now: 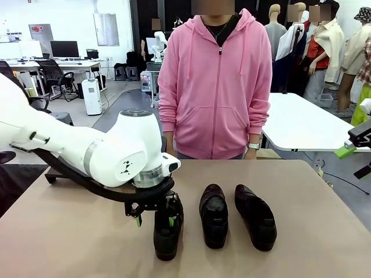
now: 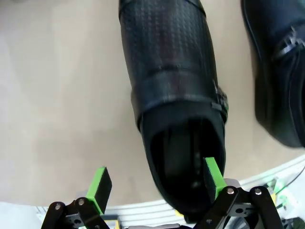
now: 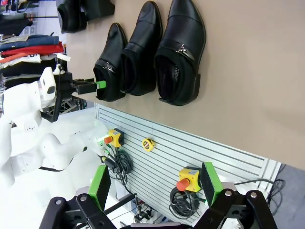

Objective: Organize the shoes by placing them on the stand.
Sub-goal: Place the Shoe from the middle of the table onto the Shoes Stand.

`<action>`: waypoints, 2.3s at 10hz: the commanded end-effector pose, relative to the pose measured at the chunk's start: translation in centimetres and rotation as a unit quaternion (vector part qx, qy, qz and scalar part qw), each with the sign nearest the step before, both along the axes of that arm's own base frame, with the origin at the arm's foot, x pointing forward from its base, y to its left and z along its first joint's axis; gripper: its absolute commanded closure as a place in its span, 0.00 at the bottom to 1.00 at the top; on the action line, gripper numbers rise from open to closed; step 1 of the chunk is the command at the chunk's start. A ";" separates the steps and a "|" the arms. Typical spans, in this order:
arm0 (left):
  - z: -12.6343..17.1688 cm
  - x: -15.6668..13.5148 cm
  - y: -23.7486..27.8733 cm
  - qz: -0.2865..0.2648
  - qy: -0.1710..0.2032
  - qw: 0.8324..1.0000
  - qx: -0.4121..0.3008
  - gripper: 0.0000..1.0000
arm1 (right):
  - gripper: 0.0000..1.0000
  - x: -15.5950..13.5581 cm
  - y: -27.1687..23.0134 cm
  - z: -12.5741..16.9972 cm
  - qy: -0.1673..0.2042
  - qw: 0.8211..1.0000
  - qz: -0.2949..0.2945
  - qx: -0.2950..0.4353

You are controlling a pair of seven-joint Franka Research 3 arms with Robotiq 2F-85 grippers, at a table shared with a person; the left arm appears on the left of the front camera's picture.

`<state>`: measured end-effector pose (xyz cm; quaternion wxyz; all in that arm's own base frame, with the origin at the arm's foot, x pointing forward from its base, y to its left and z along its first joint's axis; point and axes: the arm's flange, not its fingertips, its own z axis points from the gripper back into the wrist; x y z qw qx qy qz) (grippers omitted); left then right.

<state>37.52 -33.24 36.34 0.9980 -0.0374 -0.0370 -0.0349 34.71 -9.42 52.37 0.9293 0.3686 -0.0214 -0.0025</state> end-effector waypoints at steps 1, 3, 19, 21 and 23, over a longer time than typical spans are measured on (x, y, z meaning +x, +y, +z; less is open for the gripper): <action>-0.8 1.4 -1.3 0.037 -0.025 0.999 0.004 0.00 | 0.00 -0.1 0.2 0.3 0.007 1.000 -0.009 0.005; -1.4 1.7 -1.3 0.051 -0.018 0.998 0.023 0.68 | 0.00 -0.1 0.2 0.3 0.007 1.000 -0.009 0.005; 16.5 -5.9 6.0 0.047 -0.270 0.960 -0.053 1.00 | 0.00 -0.1 0.2 0.3 0.007 1.000 -0.009 0.005; 17.1 -5.9 3.5 0.019 -0.232 0.972 -0.028 1.00 | 0.00 -0.1 0.2 0.3 0.007 1.000 -0.009 0.005; 17.1 -5.9 3.5 0.019 -0.232 0.972 -0.028 1.00 | 0.00 -0.1 0.2 0.3 0.007 1.000 -0.009 0.005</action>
